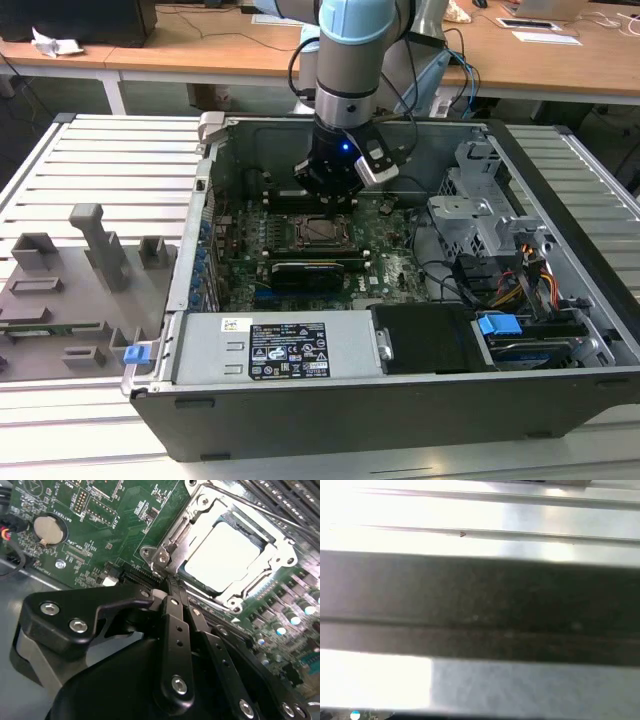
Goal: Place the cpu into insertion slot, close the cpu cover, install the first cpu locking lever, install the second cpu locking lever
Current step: 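Install the first cpu locking lever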
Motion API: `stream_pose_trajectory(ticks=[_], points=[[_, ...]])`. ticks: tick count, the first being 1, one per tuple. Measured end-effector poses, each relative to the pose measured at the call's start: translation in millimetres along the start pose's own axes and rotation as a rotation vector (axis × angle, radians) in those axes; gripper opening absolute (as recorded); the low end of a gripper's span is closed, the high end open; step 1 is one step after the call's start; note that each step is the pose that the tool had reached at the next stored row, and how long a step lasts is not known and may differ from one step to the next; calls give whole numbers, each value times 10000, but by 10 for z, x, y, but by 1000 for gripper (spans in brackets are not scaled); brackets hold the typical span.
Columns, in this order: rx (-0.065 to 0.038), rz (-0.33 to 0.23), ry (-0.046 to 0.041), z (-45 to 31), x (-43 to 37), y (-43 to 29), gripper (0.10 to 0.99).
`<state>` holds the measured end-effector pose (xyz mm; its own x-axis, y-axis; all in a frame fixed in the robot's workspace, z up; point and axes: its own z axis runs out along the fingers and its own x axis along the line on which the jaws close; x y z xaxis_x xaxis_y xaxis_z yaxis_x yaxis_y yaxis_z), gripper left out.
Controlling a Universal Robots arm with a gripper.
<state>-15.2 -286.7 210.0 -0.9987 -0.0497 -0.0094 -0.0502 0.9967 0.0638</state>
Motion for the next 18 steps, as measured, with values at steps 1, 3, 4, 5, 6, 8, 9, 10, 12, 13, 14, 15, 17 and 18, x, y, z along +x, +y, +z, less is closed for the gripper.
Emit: stream_pose_trajectory(ticks=[1, 3, 4, 5, 6, 8, 9, 10, 12, 13, 14, 15, 17, 18], points=[[2, 0, 1, -11, 0, 1, 106], [0, -3, 1, -14, 0, -2, 106], [2, -3, 2, -15, 0, -7, 106], [2, 0, 1, -15, 1, -18, 106], [1, -1, 1, -15, 1, -22, 106], [2, 0, 1, -16, 2, -29, 106], [1, 0, 1, -16, 2, -32, 106], [1, 0, 1, -16, 2, -36, 106], [1, -1, 1, -17, 2, -41, 106], [1, 0, 1, -17, 2, -44, 106], [1, 0, 1, -17, 2, -47, 106], [1, 0, 1, -17, 2, -50, 106], [2, 0, 1, -18, 3, -56, 106], [2, 0, 1, -18, 3, -58, 106]])
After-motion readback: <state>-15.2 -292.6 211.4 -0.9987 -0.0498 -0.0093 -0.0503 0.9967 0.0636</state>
